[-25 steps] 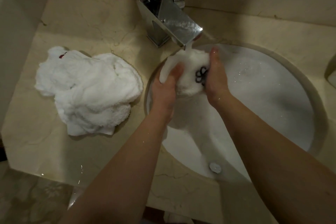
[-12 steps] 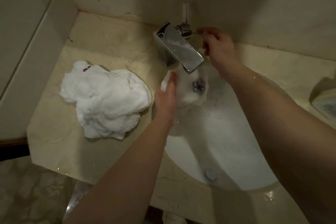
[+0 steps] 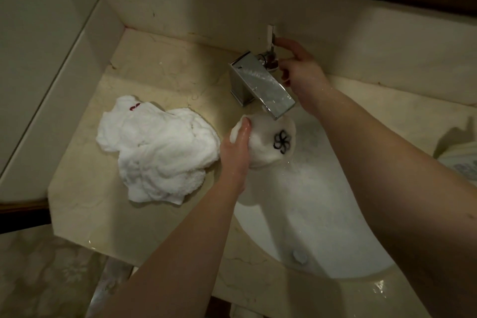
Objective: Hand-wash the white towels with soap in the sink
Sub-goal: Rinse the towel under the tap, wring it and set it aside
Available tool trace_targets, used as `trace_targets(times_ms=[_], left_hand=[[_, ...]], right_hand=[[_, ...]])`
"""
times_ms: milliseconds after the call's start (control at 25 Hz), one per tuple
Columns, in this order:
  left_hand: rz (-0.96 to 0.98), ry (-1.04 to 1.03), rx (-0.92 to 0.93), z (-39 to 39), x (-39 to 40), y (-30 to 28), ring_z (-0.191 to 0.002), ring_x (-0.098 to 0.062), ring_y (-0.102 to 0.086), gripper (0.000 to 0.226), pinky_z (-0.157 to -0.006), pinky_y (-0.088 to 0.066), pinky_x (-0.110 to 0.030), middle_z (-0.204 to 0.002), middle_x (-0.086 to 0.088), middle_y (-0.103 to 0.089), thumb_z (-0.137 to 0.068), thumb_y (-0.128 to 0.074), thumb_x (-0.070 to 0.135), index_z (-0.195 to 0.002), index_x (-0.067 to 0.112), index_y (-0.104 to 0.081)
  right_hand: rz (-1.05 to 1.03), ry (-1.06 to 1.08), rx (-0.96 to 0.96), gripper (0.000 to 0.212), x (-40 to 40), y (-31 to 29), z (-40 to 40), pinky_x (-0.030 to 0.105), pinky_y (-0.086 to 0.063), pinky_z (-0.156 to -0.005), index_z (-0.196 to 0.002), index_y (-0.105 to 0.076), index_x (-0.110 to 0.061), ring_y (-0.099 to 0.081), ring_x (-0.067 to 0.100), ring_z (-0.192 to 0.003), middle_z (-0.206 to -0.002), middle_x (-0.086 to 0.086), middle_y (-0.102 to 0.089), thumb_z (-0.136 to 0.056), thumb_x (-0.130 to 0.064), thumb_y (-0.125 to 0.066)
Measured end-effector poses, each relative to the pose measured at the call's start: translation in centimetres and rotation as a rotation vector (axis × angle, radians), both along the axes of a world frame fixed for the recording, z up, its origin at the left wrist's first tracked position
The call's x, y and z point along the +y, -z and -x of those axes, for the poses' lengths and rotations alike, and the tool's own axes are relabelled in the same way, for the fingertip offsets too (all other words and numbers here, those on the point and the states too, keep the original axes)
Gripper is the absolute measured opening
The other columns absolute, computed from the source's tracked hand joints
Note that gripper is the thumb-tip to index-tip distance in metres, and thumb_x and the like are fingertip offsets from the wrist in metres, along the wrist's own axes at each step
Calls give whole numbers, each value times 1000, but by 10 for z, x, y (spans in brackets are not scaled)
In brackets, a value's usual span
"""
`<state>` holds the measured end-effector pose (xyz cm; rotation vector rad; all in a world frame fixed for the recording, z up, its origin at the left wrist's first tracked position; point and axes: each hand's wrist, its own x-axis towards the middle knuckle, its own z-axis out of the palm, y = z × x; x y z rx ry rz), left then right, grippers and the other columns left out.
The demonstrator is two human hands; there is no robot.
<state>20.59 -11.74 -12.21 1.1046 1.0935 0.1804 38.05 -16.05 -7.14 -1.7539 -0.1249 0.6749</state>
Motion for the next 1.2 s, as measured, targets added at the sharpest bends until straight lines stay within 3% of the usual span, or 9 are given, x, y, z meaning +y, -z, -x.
trace_targets(times_ms=[200, 440, 520, 680, 800, 920, 1000, 1080, 1200], left_hand=[[36, 53, -1, 2, -1, 1, -92, -7, -70, 17, -83, -56, -26, -93, 11, -75, -93, -62, 49, -96, 32, -67], [-33, 147, 36, 2, -8, -4, -98, -9, -69, 45, -87, -56, -31, -105, 8, -73, -88, -60, 62, -116, 28, -68], [-61, 188, 53, -2, -13, -6, -100, -12, -68, 46, -93, -56, -37, -107, 6, -73, -87, -62, 61, -117, 26, -68], [38, 205, 74, -10, -31, -18, -101, -18, -69, 42, -96, -55, -44, -109, -1, -73, -84, -68, 58, -110, 25, -68], [57, 255, 58, -15, -51, -36, -100, -19, -70, 33, -95, -56, -46, -107, -1, -73, -89, -65, 55, -107, 27, -69], [134, 273, 2, -20, -67, -68, -103, -21, -71, 57, -94, -56, -50, -113, -2, -73, -84, -63, 67, -124, 27, -64], [184, 333, -43, -24, -74, -94, -105, -23, -71, 69, -92, -56, -54, -117, -3, -73, -78, -59, 76, -128, 29, -61], [157, 405, -62, -27, -79, -123, -105, -23, -71, 63, -91, -57, -50, -118, -4, -72, -87, -51, 73, -130, 27, -59], [13, 566, -55, -26, -84, -160, -99, -14, -70, 53, -81, -59, -31, -115, 1, -72, -96, -45, 63, -129, 25, -61]], right_hand=[[-44, 65, -5, 36, 14, -13, 1, 9, -36, -45, -120, -63, -5, -47, -9, -41, -76, -2, -57, -94, 6, -40], [-14, 93, 54, 39, -9, -3, 14, 9, -37, -50, -110, -72, -29, -48, 1, -62, -76, -9, -55, -95, -9, -42], [71, 129, 52, 35, -39, 6, 23, 10, -39, -51, -107, -72, -26, -49, 7, -69, -81, -4, -57, -95, -12, -43], [214, 216, 117, 25, -115, 20, 59, 21, -47, -73, -110, -70, -18, -59, 15, -87, -94, -2, -64, -100, -24, -48], [207, 250, 255, 33, -158, 9, 79, 38, -55, -89, -114, -66, -15, -66, 23, -100, -105, 4, -70, -101, -40, -49], [30, 215, 339, 44, -177, -19, 96, 38, -57, -88, -118, -65, -18, -70, 19, -101, -110, 3, -74, -99, -52, -45], [-39, 245, 255, 51, -182, -43, 101, 35, -56, -87, -119, -64, -17, -70, 16, -103, -111, 0, -73, -92, -58, -50], [-12, 300, 145, 42, -183, -66, 104, 26, -55, -79, -113, -63, -18, -70, 12, -97, -105, -3, -73, -94, -54, -52], [-62, 389, 131, 35, -184, -96, 110, 16, -53, -66, -117, -60, -18, -69, 7, -92, -106, -4, -71, -101, -46, -47]])
